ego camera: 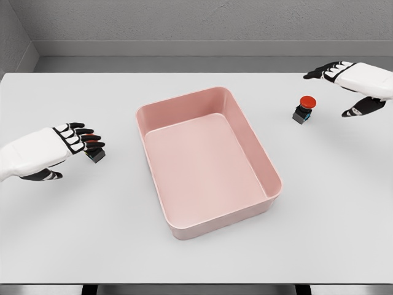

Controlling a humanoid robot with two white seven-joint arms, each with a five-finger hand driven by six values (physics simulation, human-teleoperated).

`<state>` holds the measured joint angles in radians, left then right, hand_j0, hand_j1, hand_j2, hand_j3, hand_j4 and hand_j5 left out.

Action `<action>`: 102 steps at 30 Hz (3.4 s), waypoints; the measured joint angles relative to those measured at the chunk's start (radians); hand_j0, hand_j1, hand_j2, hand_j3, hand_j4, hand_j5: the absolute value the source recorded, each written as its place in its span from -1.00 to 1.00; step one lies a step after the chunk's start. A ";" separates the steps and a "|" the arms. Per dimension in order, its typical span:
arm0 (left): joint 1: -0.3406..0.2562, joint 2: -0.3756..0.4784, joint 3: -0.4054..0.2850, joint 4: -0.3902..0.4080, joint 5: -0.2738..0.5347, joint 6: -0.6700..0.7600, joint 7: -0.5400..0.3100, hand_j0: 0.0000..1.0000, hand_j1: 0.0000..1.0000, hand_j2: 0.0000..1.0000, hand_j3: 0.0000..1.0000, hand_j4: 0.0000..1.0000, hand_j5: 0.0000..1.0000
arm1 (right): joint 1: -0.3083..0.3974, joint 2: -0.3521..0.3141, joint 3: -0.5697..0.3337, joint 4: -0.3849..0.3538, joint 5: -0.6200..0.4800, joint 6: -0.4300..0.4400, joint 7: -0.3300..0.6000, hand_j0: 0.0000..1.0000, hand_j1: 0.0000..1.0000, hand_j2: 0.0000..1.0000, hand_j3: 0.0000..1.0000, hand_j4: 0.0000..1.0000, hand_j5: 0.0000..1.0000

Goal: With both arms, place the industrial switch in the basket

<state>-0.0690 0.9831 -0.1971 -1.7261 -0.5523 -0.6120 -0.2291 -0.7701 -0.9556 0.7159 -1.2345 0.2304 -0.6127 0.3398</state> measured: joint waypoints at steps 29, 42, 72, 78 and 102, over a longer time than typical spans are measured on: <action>-0.302 -0.130 -0.252 0.236 -0.099 0.000 -0.003 1.00 1.00 1.00 1.00 1.00 1.00 | -0.129 0.096 0.191 0.077 0.026 0.000 0.006 1.00 1.00 1.00 1.00 1.00 1.00; -0.336 -0.171 -0.295 0.293 -0.131 0.000 0.000 1.00 1.00 1.00 1.00 1.00 1.00 | -0.129 0.181 0.194 0.197 0.087 0.000 0.006 1.00 1.00 1.00 1.00 1.00 1.00; -0.333 -0.138 -0.283 0.177 -0.084 0.000 0.003 -0.23 -0.23 -0.23 -0.23 -0.23 -0.23 | -0.163 0.271 0.193 0.379 0.173 0.000 -0.001 0.95 0.95 0.95 0.95 0.95 0.95; -0.337 -0.107 -0.271 0.077 -0.053 0.000 0.000 -0.23 -0.23 -0.23 -0.23 -0.23 -0.23 | -0.164 0.280 0.196 0.391 0.176 0.000 -0.002 0.88 0.88 0.88 0.88 0.88 0.88; -0.434 -0.124 -0.227 -0.037 0.006 0.000 -0.007 -0.23 -0.23 -0.23 -0.23 -0.23 -0.23 | -0.166 0.298 0.200 0.434 0.202 0.000 -0.002 0.41 0.41 0.41 0.41 0.41 0.41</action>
<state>-0.5031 0.8587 -0.4241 -1.7634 -0.5461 -0.6121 -0.2358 -0.9357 -0.6580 0.9163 -0.8003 0.4328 -0.6125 0.3376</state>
